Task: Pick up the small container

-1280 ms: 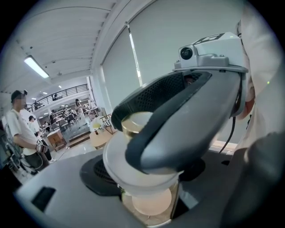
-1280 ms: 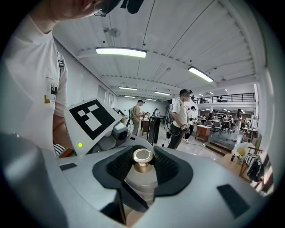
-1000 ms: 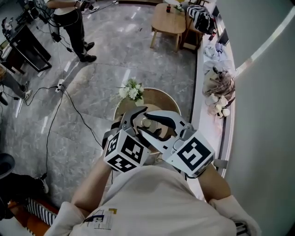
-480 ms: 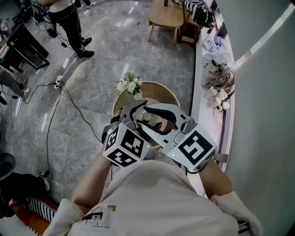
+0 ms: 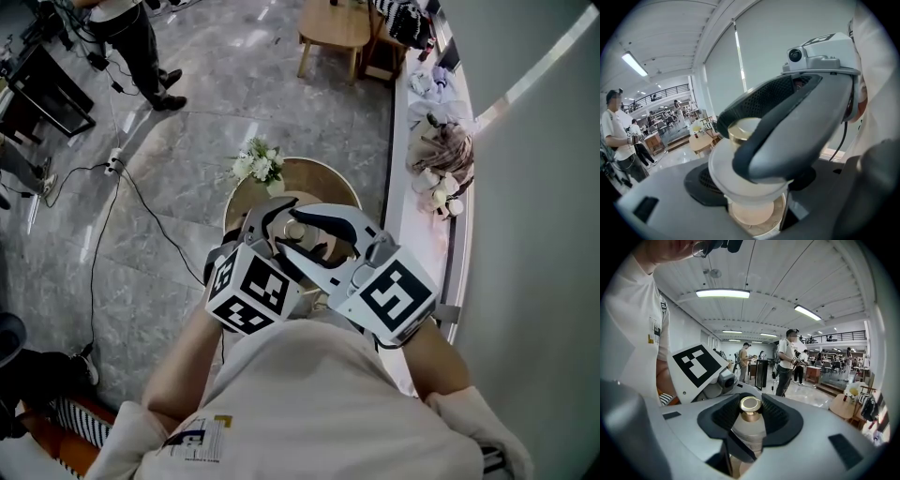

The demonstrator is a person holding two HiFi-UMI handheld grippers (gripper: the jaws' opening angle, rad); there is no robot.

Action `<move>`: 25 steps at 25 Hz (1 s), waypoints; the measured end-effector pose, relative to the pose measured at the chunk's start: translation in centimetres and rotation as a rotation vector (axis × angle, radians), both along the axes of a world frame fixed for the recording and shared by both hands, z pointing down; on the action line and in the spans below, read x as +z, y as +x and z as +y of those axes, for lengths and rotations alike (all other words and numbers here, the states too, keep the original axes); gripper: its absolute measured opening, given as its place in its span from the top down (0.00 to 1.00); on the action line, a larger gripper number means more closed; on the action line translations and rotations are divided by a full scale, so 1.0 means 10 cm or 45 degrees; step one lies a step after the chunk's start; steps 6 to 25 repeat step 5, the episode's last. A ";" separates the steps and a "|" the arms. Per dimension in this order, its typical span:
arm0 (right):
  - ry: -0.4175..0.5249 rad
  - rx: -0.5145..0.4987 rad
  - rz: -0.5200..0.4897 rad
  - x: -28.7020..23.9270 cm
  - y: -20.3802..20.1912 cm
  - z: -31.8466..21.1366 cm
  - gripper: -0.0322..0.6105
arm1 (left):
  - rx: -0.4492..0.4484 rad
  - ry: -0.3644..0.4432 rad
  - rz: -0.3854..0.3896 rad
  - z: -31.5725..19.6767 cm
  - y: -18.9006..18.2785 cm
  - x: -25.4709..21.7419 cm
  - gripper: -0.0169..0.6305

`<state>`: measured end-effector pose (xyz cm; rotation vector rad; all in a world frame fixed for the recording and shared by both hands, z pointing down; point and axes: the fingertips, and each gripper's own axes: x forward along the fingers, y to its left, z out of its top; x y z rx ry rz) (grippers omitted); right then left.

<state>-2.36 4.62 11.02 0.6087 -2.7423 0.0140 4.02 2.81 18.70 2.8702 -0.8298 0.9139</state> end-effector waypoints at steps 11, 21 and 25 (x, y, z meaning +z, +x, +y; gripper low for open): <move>-0.005 0.014 -0.003 0.01 0.08 -0.01 0.73 | 0.011 0.003 0.003 -0.01 0.08 0.01 0.44; -0.005 0.014 -0.003 0.01 0.08 -0.01 0.73 | 0.011 0.003 0.003 -0.01 0.08 0.01 0.44; -0.005 0.014 -0.003 0.01 0.08 -0.01 0.73 | 0.011 0.003 0.003 -0.01 0.08 0.01 0.44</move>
